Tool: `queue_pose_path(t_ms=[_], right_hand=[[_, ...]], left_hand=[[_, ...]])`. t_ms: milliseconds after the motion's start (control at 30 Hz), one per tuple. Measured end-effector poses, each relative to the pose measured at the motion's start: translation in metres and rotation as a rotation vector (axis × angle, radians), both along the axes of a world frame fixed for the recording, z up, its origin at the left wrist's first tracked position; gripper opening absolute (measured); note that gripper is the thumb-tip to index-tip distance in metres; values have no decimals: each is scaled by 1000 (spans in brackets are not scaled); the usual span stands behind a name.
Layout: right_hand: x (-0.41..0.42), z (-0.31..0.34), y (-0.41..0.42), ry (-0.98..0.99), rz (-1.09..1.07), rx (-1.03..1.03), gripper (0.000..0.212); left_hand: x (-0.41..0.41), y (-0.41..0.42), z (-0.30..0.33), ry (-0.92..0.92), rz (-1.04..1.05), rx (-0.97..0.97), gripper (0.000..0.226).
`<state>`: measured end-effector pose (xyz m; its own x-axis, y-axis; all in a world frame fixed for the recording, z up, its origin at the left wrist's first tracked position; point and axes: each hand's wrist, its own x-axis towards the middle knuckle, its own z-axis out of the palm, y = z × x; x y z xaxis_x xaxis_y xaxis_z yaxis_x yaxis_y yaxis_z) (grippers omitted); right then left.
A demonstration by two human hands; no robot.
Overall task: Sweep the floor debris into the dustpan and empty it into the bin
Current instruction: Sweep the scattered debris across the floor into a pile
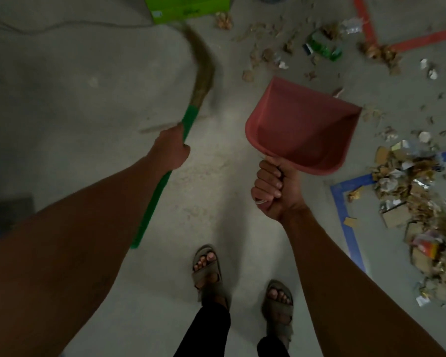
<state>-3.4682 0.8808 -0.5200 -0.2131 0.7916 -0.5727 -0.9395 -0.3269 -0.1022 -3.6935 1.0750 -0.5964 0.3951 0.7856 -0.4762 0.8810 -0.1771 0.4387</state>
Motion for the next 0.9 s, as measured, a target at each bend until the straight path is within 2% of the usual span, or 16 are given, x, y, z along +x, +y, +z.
queue_pose_path(t_ms=[100,200,300,367,467,567,667,733,833,900], right_hand=[[11,3,-7,-47,-36,-66,42],[21,9,-11,-83,-60,-76,42],[30,14,-12,-103,-90,-80,43],[34,18,-12,-102,-118,-78,43],[40,19,-13,-108,-145,-70,43],[45,19,-16,-104,-157,-66,42],[48,17,-21,-103,-156,-67,42],[50,16,-25,-96,-155,-64,41],[49,13,-32,-100,-159,-67,41],[48,12,-39,-103,-166,-79,41]], left_hand=[[18,-2,2,-6,-265,0,72],[27,-9,9,-49,-505,46,75],[23,-14,12,-129,-605,119,75],[18,-17,14,-178,-596,165,75],[12,-20,17,-214,-455,236,73],[10,-20,17,-128,-238,227,73],[17,-21,15,13,-8,145,70],[24,-23,11,91,63,46,64],[34,-33,4,153,-69,-98,57],[44,-47,1,153,-242,-123,65]])
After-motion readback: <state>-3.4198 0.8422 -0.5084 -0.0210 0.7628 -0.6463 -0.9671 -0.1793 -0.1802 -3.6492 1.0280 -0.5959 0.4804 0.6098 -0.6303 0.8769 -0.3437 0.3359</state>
